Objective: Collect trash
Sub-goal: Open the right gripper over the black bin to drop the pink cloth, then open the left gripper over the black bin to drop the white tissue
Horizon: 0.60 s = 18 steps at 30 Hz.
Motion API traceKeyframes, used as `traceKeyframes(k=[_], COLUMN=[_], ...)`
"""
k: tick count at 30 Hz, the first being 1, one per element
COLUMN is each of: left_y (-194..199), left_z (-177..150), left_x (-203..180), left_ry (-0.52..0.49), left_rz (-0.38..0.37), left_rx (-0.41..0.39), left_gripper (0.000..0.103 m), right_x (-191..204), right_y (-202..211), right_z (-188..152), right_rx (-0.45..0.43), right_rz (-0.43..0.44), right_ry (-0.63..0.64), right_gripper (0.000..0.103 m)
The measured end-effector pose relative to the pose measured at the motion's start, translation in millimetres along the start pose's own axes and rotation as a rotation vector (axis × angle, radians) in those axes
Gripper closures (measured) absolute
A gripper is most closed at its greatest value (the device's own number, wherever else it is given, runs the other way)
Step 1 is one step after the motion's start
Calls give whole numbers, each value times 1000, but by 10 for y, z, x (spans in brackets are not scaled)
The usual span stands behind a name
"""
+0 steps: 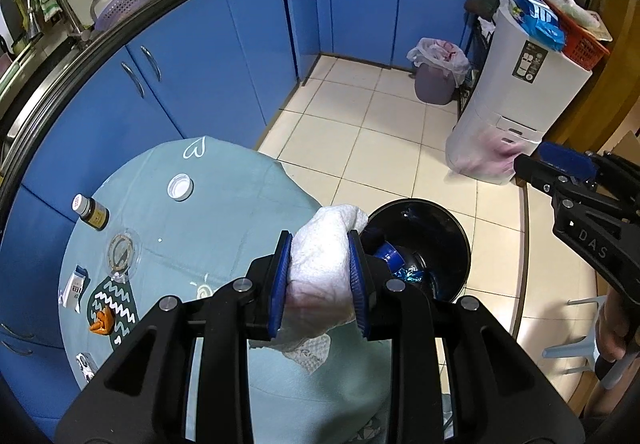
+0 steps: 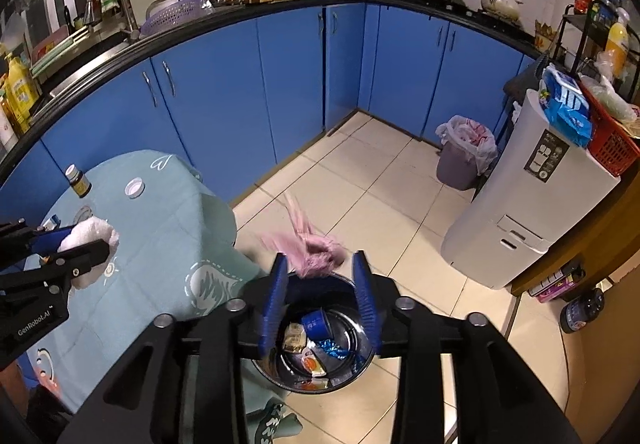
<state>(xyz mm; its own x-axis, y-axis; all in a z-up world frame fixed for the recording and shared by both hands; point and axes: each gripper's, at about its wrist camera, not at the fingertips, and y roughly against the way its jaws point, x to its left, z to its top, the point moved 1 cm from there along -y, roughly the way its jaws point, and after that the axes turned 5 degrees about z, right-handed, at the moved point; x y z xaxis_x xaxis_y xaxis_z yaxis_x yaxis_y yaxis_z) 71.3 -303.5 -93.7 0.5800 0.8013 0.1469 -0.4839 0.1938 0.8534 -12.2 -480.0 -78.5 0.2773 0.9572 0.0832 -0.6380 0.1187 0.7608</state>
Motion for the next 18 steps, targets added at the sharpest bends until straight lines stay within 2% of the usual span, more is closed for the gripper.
traceKeyframes(k=[1,2,4,12,18], left_y=[0,-2,-3,-16,-5], left_z=[-2,-2,-2,4,77], left_x=[-1,-7,-20,-34,-171], left_ry=[-1,-2,-4,-6,-36], left_rz=[0,-1,0,-3,-23], left_rx=[1,1,1,4,-7], left_gripper=[75,75,75,75,75], right_x=[-8,-21,-36,-102,-183], right_y=[23,55,112,110,115], right_z=[4,8,27,50,33], right_rx=[-14,-34,-60,-63,-69], right_rz=[-2,-3,10,2,-41], right_ry=[-3,-9,-13,-35,-54], right_gripper=[33,26,25,25,25])
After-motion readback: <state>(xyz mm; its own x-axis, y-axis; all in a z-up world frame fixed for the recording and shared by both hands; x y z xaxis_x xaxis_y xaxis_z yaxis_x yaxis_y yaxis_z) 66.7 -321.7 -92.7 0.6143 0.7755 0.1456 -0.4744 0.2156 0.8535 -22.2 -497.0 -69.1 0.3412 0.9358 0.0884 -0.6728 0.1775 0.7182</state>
